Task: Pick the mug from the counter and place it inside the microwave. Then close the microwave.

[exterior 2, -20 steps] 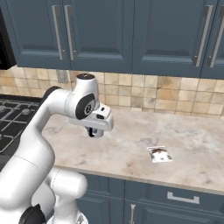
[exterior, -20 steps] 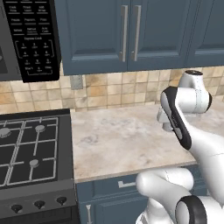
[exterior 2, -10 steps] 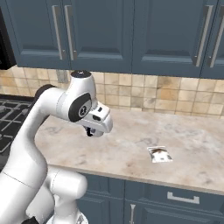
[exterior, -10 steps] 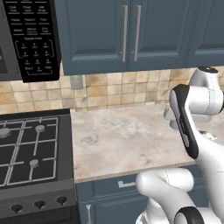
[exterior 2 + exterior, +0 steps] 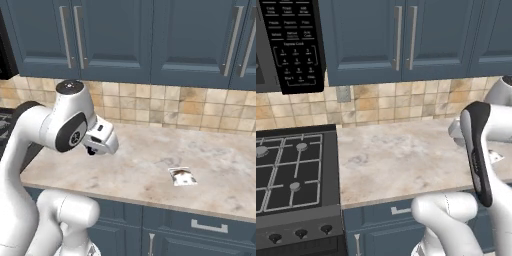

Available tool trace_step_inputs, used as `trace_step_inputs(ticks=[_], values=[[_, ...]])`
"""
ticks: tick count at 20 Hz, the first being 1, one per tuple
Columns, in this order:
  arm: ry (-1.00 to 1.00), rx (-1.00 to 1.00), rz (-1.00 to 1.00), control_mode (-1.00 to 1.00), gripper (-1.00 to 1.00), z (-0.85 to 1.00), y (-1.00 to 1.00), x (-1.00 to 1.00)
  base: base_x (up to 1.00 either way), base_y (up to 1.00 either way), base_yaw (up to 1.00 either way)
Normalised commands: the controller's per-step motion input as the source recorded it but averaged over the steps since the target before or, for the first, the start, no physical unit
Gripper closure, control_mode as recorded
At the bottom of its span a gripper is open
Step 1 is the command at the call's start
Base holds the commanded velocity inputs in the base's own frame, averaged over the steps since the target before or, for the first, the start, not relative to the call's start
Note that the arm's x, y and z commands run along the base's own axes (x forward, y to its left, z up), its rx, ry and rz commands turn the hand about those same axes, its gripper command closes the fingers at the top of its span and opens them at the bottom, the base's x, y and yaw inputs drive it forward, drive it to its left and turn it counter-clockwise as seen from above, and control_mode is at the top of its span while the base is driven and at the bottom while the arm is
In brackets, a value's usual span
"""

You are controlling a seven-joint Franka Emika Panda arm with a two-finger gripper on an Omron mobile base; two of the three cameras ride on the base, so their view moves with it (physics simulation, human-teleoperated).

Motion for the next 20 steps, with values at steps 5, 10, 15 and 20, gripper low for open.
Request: trace_step_inputs(ticks=[5, 10, 15, 20], values=[[-0.03, 0.0, 0.0, -1.0, 1.0, 0.13, 0.2, -0.37, 0.0, 0.0, 0.0], [0.0, 0.0, 0.0, -1.0, 1.0, 0.0, 0.0, 0.0, 0.0, 0.0, 0.0], [0.0, 0.0, 0.0, -1.0, 1.0, 0.0, 0.0, 0.0, 0.0, 0.0, 0.0], [0.0, 0.0, 0.0, -1.0, 1.0, 0.0, 0.0, -0.05, 0.0, 0.0, 0.0]])
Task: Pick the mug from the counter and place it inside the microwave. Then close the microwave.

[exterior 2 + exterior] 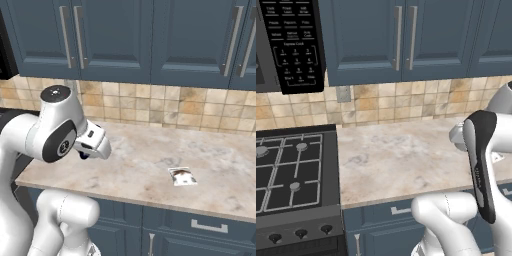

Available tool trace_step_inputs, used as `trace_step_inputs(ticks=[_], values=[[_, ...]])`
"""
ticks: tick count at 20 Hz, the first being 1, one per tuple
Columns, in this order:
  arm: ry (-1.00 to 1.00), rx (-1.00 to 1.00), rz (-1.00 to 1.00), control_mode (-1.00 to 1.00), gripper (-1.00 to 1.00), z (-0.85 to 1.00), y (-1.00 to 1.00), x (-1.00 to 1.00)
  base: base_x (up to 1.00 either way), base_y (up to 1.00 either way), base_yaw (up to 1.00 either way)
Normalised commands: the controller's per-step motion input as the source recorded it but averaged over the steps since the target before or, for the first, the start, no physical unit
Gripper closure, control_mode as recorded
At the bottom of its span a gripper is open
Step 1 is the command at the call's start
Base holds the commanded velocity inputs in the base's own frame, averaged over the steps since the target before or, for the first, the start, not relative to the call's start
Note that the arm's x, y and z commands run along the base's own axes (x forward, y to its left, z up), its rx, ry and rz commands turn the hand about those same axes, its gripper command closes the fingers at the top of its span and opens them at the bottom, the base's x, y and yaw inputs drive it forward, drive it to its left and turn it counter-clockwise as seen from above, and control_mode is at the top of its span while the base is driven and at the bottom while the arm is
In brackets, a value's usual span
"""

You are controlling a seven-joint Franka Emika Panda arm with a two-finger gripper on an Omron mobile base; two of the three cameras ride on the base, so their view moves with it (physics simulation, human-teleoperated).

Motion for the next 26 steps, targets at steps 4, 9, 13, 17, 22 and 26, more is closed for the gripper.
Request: trace_step_inputs(ticks=[4, 9, 13, 17, 22, 26], values=[[0.0, 0.0, 0.01, -1.0, 1.0, 0.0, 0.0, -0.53, 0.0, 0.0, 0.0], [-0.02, 0.0, 0.06, -1.0, 1.0, 0.1, 0.06, -0.5, 0.0, 0.0, 0.0], [0.0, 0.0, 0.08, -1.0, 1.0, 0.15, 0.37, 0.0, 0.0, 0.0, 0.0], [0.0, 0.0, 0.07, -1.0, 1.0, 0.03, 0.54, 0.27, 0.0, 0.0, 0.0], [0.0, 0.0, 0.09, -1.0, 1.0, 0.0, 0.34, 0.24, 0.0, 0.0, 0.0], [0.0, 0.0, 0.0, -1.0, 1.0, 0.0, 0.0, 0.0, 0.0, 0.0, 0.0]])
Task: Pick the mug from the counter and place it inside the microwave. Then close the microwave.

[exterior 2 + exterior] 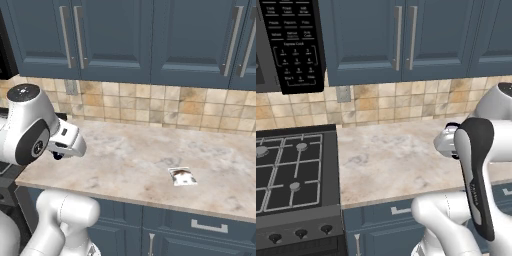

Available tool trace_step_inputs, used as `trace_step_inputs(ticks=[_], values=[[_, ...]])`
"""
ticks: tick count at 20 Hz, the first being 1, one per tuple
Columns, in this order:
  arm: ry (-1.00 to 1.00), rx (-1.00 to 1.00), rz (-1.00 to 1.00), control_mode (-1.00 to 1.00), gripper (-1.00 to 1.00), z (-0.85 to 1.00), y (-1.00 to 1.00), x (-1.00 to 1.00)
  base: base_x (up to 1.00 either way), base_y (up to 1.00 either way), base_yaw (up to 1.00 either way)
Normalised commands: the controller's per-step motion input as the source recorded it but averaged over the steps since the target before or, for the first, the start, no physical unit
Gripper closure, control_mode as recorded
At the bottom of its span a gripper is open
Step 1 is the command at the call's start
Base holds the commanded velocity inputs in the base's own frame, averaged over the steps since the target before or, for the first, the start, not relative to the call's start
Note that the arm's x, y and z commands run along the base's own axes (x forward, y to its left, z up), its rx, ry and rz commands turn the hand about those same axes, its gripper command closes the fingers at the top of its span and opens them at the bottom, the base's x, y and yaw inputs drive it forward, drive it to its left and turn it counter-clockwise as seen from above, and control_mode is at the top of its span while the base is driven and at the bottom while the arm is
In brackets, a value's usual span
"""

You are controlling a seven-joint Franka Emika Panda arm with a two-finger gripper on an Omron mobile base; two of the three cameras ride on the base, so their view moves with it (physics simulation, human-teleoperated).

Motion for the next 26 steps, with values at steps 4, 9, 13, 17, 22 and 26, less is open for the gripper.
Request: trace_step_inputs(ticks=[4, 9, 13, 17, 22, 26], values=[[0.0, 0.0, 0.0, -1.0, 1.0, 0.0, 0.0, 0.0, 0.0, 0.0, 0.0], [0.0, 0.0, 0.0, -1.0, 1.0, 0.0, 0.0, -0.09, 0.0, 0.0, 0.0], [0.0, 0.0, 0.0, -1.0, 1.0, 0.0, 0.0, -0.1, 0.0, 0.0, 0.0], [0.0, 0.0, 0.0, 1.0, 1.0, 0.0, 0.0, -0.1, -0.08, 0.0, 0.0], [0.0, 0.0, 0.0, 1.0, 1.0, 0.0, 0.0, 0.0, -0.42, 0.11, 0.06], [0.0, 0.0, 0.0, 1.0, 1.0, 0.0, 0.0, 0.0, -0.32, 0.36, 0.15]])
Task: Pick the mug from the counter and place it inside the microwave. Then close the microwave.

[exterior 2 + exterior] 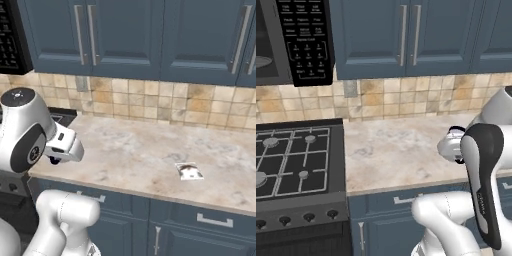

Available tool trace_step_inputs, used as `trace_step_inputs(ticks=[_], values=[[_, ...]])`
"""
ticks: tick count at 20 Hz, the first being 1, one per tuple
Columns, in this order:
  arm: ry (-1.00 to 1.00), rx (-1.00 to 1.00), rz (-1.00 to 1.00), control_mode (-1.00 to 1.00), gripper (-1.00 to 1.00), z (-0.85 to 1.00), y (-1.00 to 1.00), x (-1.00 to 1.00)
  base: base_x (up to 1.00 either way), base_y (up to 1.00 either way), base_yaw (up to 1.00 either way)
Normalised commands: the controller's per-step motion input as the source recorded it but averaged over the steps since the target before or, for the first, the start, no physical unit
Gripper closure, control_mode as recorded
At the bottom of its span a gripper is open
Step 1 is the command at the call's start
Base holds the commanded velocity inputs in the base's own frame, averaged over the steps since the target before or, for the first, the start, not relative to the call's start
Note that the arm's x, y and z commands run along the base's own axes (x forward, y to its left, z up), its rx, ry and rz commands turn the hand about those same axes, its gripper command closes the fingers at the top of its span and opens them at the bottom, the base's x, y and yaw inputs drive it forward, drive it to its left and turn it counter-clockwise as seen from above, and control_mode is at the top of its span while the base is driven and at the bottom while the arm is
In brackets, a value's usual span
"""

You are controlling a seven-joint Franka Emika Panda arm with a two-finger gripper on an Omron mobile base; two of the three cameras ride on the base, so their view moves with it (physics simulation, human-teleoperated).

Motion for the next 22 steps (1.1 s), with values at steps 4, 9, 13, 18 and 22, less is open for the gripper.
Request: trace_step_inputs(ticks=[4, 9, 13, 18, 22], values=[[0.0, 0.0, 0.0, 1.0, 1.0, 0.0, 0.0, 0.0, -0.14, 0.67, 0.19], [0.0, 0.0, 0.0, 1.0, 1.0, 0.0, 0.0, 0.0, -0.19, 0.75, 0.28], [0.0, 0.0, 0.0, 1.0, 1.0, 0.0, 0.0, 0.0, -0.54, 0.8, 0.27], [0.0, 0.0, 0.0, 1.0, 1.0, 0.0, 0.0, 0.0, -0.57, 0.79, 0.17], [0.0, 0.0, 0.0, 1.0, 1.0, 0.0, 0.0, 0.0, -0.24, 0.81, 0.02]])
